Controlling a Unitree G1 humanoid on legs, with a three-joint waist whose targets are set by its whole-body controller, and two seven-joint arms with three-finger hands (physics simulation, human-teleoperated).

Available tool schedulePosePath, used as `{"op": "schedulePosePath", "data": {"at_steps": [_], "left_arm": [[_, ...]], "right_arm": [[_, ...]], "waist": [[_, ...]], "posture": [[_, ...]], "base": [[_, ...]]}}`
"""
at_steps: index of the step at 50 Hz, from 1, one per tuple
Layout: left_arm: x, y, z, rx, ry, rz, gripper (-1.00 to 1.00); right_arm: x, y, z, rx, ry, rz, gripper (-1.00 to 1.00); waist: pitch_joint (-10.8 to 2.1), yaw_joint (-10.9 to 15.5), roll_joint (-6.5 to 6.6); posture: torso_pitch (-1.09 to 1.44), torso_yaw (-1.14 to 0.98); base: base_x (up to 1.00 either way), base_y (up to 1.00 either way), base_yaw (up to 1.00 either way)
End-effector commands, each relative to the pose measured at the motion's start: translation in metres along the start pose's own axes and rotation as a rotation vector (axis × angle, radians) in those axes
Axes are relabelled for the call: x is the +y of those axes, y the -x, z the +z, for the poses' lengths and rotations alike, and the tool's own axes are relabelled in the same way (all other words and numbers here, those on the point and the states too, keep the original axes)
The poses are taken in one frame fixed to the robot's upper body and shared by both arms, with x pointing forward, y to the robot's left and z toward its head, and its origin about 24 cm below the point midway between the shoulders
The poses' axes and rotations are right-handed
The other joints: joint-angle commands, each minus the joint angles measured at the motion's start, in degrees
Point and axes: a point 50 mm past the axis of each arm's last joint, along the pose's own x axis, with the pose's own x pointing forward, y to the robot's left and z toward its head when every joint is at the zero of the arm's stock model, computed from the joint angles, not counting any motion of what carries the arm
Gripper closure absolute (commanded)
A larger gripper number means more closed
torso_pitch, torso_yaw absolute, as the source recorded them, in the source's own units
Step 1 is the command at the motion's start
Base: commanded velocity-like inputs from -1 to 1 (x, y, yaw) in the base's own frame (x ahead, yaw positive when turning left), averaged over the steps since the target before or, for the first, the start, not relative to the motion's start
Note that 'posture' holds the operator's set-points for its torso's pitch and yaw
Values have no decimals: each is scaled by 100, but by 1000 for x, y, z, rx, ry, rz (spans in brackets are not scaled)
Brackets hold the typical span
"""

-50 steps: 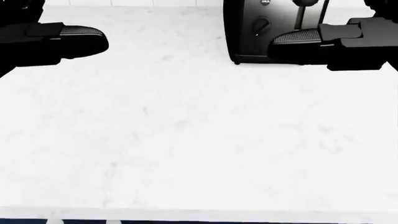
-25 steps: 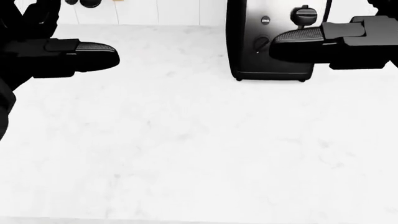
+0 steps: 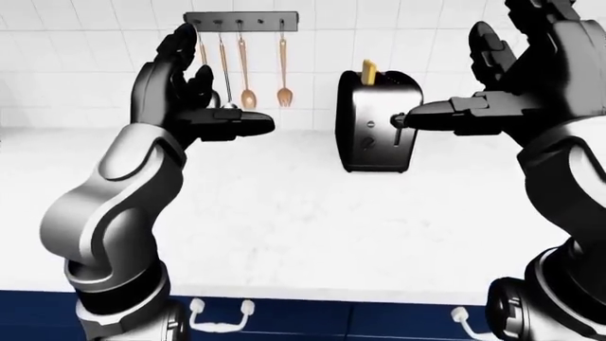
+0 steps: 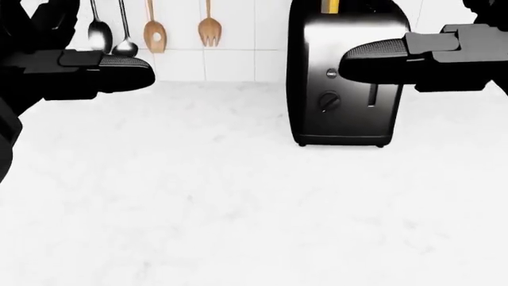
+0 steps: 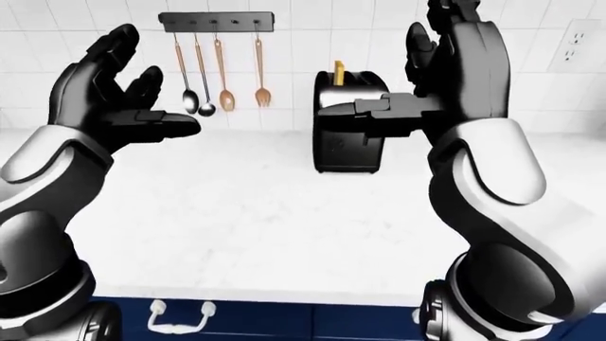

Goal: Push down the lever of the toaster to turn it on.

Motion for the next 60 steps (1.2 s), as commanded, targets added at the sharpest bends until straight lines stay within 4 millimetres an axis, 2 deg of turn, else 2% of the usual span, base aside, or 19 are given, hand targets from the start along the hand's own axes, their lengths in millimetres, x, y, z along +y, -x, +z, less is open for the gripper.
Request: {"op": "schedulePosePath", "data": {"at_steps": [1,6,14,19,24,33,60], "left_arm": [[-1,2,15,-75,0,1,-100],[0,2,15,-76,5,6,-100],[0,1,13,-69,2,5,-100],[1,1,15,-73,6,10,-100],[3,1,15,-75,7,13,-100],[4,2,16,-79,9,17,-100],[4,2,16,-79,12,15,-100]], "right_arm": [[-1,0,10,-57,-8,-8,-100],[5,-6,12,-60,-9,-1,-100],[11,-25,4,-24,44,-17,-100],[24,-27,-3,-1,52,15,-100],[29,-30,-14,28,61,30,-100],[31,-39,-21,41,58,35,-100],[39,-39,-52,128,104,63,-100]], "waist": [[-40,1,-2],[-45,-7,2],[-46,-32,24],[-34,-36,43],[-47,-28,62],[-58,-18,101],[-95,-18,130]], "posture": [[-43,0],[-43,0],[-43,0],[-43,0],[-43,0],[-43,0],[-43,0]], "base": [[0,0,0],[0,0,0],[0,0,0],[0,0,0],[0,0,0],[0,0,0],[0,0,0]]}}
